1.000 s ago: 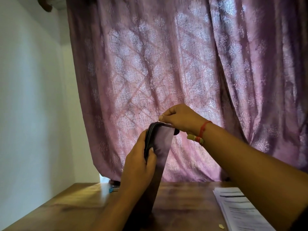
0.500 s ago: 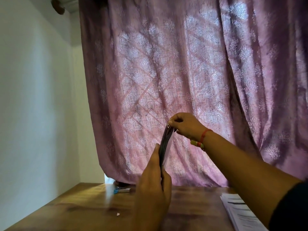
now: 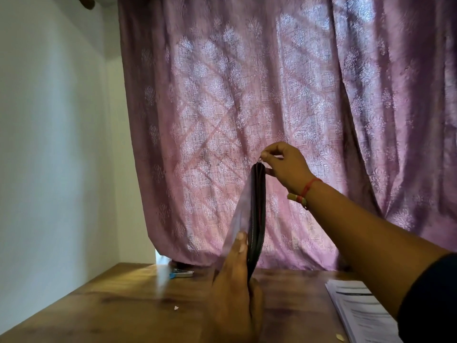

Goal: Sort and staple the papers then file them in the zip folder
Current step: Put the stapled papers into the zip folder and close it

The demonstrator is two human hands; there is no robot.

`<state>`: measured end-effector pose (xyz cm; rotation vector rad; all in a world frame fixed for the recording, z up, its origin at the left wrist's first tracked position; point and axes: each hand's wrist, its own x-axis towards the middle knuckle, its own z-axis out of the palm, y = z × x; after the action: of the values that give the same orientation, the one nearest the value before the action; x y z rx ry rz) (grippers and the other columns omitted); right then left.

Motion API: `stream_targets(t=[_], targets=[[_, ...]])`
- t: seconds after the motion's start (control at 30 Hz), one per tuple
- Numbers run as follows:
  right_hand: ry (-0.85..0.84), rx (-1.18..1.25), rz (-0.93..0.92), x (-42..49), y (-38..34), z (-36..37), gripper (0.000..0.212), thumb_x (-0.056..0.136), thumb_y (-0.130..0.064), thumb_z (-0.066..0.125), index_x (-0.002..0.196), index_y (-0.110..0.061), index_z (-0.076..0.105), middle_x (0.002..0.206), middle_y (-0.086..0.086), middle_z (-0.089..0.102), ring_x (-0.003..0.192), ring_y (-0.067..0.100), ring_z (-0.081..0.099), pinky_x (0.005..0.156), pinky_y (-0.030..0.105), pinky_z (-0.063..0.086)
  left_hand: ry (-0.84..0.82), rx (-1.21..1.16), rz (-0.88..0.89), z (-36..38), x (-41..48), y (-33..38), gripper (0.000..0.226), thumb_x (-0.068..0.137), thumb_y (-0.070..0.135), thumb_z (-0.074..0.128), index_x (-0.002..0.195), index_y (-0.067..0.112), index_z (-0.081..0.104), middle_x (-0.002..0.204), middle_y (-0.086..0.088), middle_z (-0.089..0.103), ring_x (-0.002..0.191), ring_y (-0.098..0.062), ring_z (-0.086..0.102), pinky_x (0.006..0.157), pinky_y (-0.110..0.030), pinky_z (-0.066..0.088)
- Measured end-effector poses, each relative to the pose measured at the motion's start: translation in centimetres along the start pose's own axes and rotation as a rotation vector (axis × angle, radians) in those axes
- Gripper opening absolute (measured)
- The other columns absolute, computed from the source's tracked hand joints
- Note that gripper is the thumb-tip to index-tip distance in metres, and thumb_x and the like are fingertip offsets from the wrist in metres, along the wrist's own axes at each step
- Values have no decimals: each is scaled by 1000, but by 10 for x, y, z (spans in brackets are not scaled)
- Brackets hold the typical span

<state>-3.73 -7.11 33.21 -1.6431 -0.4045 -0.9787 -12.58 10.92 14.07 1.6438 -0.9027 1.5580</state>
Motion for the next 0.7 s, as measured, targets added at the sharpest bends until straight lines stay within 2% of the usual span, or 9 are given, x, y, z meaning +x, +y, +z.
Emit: stream_targets(t=[0.07, 0.17, 0.27, 0.33, 0.4, 0.43, 0.53, 0.63, 0.7], targets=[[22, 3, 10, 2, 1, -2, 10, 94, -14, 64, 85, -17, 64, 102, 6, 64, 93, 16, 64, 67, 20, 56, 14, 6, 28, 1, -6, 2, 54, 105, 26, 30, 158, 35, 27, 113, -4, 76, 83, -3, 61, 83, -2, 39], [60, 17, 53, 3, 3, -2, 5, 95, -11, 62, 91, -11, 63, 101, 10, 64, 89, 17, 67, 64, 19, 56, 59, 6, 1, 2, -5, 5, 50, 107, 28, 32, 156, 29, 34, 113, -3, 75, 84, -4, 60, 89, 2, 34], [64, 7, 104, 5, 10, -3, 3, 95, -15, 63, 93, -13, 61, 92, 7, 65, 91, 23, 67, 72, 30, 60, 90, 72, 48, 6, -6, 2, 45, 101, 15, 48, 146, 7, 50, 131, -5, 68, 93, -8, 66, 98, -5, 39], [38, 30, 175, 1, 13, -4, 32, 84, -37, 73, 106, -18, 58, 97, 5, 66, 94, 24, 67, 85, 45, 59, 74, 75, 47, 6, -3, -3, 45, 97, 12, 55, 141, 3, 54, 139, -3, 63, 97, -10, 68, 98, -9, 42], [38, 30, 249, -8, 17, -4, 84, 60, -65, 74, 126, -19, 48, 115, 7, 61, 104, 25, 64, 91, 49, 55, 21, 49, 22, 6, 2, -7, 46, 99, 14, 54, 144, 3, 52, 144, -1, 59, 103, -9, 68, 97, -11, 45], [30, 5, 271, -16, 18, -2, 97, 57, -71, 71, 133, -19, 42, 123, 7, 57, 107, 26, 62, 92, 49, 55, -1, 22, 5, 8, 5, -8, 47, 99, 15, 52, 145, 4, 50, 144, -1, 58, 110, -9, 67, 98, -12, 46], [-8, -53, 315, -51, 14, 7, 76, 82, -61, 64, 137, -15, 39, 128, 9, 52, 108, 30, 59, 91, 49, 55, -42, -129, -125, 15, 15, -12, 52, 100, 19, 47, 151, 10, 43, 149, 5, 52, 135, 0, 49, 107, -13, 39], [-152, 88, 358, -91, 10, 12, 38, 98, -41, 54, 124, -12, 52, 114, 8, 60, 102, 28, 64, 91, 43, 56, -61, -188, -196, 26, 24, -22, 54, 101, 18, 44, 154, 11, 39, 150, 2, 51, 136, 3, 46, 109, -17, 39], [-267, 153, 363, -117, 7, 15, 27, 100, -38, 50, 121, -22, 57, 113, -1, 64, 105, 20, 64, 94, 38, 54, -67, -229, -239, 33, 28, -30, 54, 101, 17, 45, 154, 10, 37, 148, 1, 53, 135, -2, 50, 109, -23, 43]])
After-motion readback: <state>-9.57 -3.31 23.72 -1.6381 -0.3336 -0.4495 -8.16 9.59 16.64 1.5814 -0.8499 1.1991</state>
